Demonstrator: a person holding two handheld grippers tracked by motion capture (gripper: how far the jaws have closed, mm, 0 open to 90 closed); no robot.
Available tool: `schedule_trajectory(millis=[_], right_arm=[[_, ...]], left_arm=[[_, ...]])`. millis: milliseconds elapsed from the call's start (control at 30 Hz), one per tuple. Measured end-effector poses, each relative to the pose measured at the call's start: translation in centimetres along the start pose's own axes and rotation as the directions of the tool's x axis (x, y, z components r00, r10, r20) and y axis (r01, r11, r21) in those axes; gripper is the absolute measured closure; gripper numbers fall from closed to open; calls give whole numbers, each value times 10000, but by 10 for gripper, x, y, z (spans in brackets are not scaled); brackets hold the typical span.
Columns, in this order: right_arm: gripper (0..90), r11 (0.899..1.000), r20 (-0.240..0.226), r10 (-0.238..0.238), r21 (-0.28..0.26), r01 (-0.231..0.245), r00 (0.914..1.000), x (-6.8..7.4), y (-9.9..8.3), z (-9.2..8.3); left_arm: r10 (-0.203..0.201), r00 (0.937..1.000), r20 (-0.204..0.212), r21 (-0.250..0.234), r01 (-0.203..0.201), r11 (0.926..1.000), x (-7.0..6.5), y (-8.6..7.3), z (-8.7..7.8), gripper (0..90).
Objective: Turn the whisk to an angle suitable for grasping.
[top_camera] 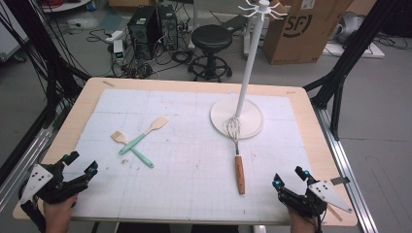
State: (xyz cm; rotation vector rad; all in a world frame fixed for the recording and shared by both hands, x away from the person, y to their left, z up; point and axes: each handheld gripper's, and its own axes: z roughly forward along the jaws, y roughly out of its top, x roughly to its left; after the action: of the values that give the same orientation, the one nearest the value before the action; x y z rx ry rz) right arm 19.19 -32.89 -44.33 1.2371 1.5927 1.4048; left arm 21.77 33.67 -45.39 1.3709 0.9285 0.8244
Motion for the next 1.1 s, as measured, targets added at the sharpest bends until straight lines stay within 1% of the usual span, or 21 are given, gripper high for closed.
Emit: schedule_trajectory(millis=[100,200,333,400,467,500,533,567,633,700,767,800,833,867,900,933,967,1000,1033,1067,1100], right_arm=[[167,10000,7,81,-31,-81,10000,-1,0,0],[168,9999,-45,132,19,-132,9999,-3,-2,2],[179,9999,-102,95,132,-94,9999,-4,-2,3],[222,9999,-178,77,135,-75,9998,-3,-1,4],[239,9996,-269,-30,296,38,9996,0,-1,6],[270,9992,-470,-80,397,99,9989,2,1,10],[270,9992,-470,-80,397,99,9989,2,1,10],[282,9992,-566,-59,386,81,9984,3,2,13],[303,9991,-707,92,413,-62,9975,6,4,18],[397,9985,-941,30,545,22,9956,10,7,23],[457,9960,-1186,-124,868,228,9929,15,10,30],[614,9894,-1483,-128,1411,339,9889,20,12,40],[666,9837,-1588,-279,1709,553,9869,22,12,46],[666,9837,-1588,-279,1709,553,9869,22,12,46],[742,9741,-1589,-408,2135,747,9865,25,12,52],[808,9616,-1585,-497,2594,901,9861,27,11,59],[838,9499,-1630,-495,2971,969,9854,30,9,65],[875,9362,-1767,-494,3349,1072,9830,32,7,71],[892,9167,-1860,-684,3759,1353,9802,34,7,75],[892,9036,-1999,-872,3966,1620,9759,37,7,78],[892,8957,-2198,-920,4078,1772,9712,39,7,80]], left_arm=[[34,10000,-39,-94,-34,9999,0,0,-1,222],[80,9999,-70,8,-80,10000,-1,0,0,224],[95,9999,-108,-61,-96,9999,-1,0,-1,224],[85,9999,-117,-91,-86,9999,-1,0,-1,224],[144,9999,-90,-54,-144,9999,-1,0,-1,223],[158,9998,-77,-32,-158,9999,-2,0,0,223],[172,9998,-65,-24,-172,9998,-2,0,0,223],[197,9998,-53,-41,-198,9998,-2,0,-1,222],[243,9997,-76,-111,-244,9996,-2,-1,-1,223],[286,9995,-90,-111,-287,9995,-3,-1,-1,224],[249,9997,-83,-104,-250,9996,-3,-1,-1,223],[232,9997,-86,-89,-233,9997,-2,0,-1,224],[204,9998,-83,-73,-205,9998,-2,0,-1,224],[204,9998,-83,-73,-205,9998,-2,0,-1,224],[209,9998,-78,-76,-210,9998,-2,0,-1,224],[208,9997,-86,-92,-209,9997,-2,0,-1,224],[220,9997,-88,-83,-221,9997,-2,0,-1,224],[224,9997,-82,-79,-224,9997,-2,0,-1,224],[219,9997,-98,-86,-220,9997,-3,0,-1,225],[221,9997,-89,-96,-222,9997,-3,-1,-1,226],[230,9997,-80,-103,-231,9997,-3,-1,-1,226]])
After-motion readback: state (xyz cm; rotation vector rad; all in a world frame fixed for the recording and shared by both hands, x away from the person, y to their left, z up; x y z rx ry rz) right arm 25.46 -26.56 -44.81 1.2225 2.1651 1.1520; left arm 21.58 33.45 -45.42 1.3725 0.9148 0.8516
